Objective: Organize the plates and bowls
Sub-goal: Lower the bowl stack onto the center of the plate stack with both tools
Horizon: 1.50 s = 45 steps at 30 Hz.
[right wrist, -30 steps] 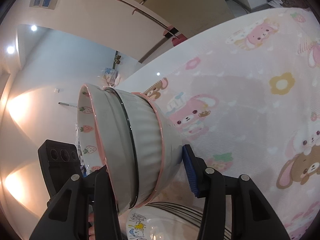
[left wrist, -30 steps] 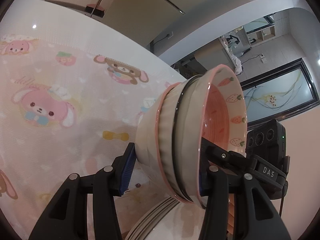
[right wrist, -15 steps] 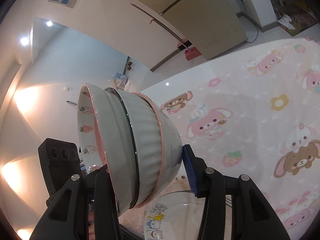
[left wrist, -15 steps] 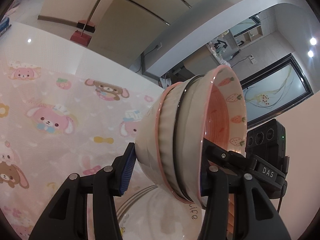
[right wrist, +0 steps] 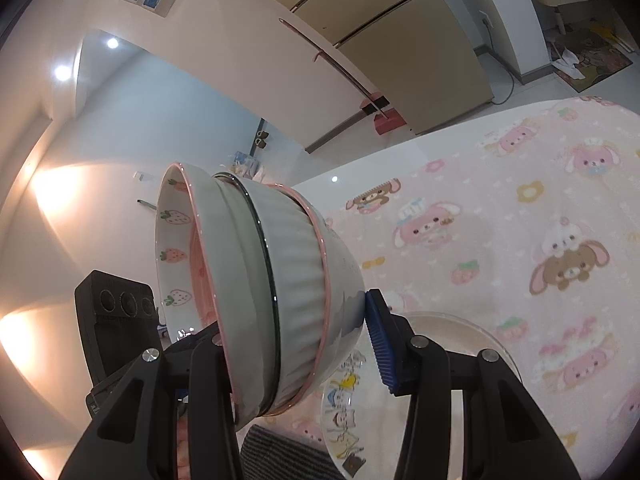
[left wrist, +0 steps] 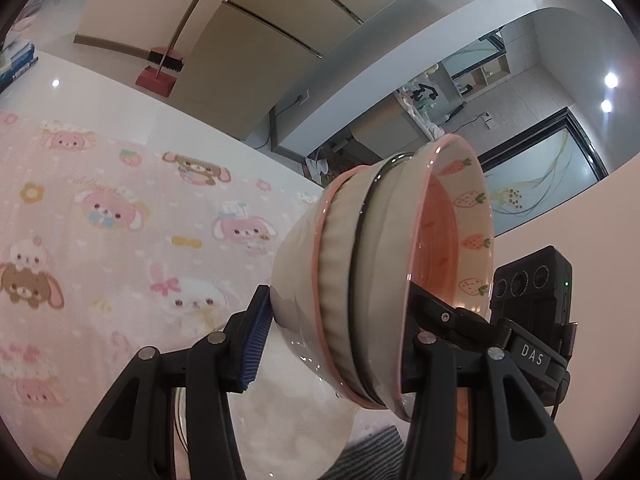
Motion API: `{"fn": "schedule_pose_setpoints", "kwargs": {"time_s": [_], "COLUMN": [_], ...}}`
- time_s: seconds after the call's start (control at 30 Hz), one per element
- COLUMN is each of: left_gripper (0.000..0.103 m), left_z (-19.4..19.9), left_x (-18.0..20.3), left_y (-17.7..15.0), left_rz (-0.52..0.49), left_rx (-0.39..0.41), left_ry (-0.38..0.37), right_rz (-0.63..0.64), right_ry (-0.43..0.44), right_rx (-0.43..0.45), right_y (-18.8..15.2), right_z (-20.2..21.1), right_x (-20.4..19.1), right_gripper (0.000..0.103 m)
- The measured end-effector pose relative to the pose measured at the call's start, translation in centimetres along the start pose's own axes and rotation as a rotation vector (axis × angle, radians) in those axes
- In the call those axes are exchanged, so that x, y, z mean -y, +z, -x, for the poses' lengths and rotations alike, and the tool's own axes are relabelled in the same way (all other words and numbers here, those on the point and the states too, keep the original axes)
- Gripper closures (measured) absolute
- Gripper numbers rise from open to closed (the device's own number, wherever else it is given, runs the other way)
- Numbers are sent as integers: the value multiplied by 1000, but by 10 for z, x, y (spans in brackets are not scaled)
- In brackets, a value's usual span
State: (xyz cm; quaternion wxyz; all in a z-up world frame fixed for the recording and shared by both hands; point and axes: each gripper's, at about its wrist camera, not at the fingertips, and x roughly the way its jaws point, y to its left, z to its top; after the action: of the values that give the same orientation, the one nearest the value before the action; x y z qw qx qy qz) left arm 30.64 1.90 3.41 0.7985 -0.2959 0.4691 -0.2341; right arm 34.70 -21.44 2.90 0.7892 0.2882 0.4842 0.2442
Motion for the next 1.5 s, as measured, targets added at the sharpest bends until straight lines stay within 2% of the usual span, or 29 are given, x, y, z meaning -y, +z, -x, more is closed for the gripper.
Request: {"fn": "schedule_pose_setpoints", "kwargs": {"time_s": [0.23, 0.53, 0.83, 1.23, 1.5], "left_gripper": [55, 55, 55, 55, 55], "left_z": [4, -1, -18, -31, -38], "left_x": [15, 13, -2, -24, -28], "left_y": [-25, -59, -82, -96, -101], "left_rz": [-13, -17, -5, 15, -18], "left_rx": [-32, -67, -112, -142, -158], "left_ry": [11, 20, 27, 55, 95], "right_rz": [-26, -58, -90, -111, -96], "right_ry": [-5, -15, -28, -53, -85], "right_rx": [4, -13, -43, -82, -96], "right_y": [-30, -58, -82, -95, -98], "right_z": [25, 35, 24, -2, -9], "right_x": [4, 20, 44, 60, 63], "right_gripper": [55, 55, 55, 55, 55]}}
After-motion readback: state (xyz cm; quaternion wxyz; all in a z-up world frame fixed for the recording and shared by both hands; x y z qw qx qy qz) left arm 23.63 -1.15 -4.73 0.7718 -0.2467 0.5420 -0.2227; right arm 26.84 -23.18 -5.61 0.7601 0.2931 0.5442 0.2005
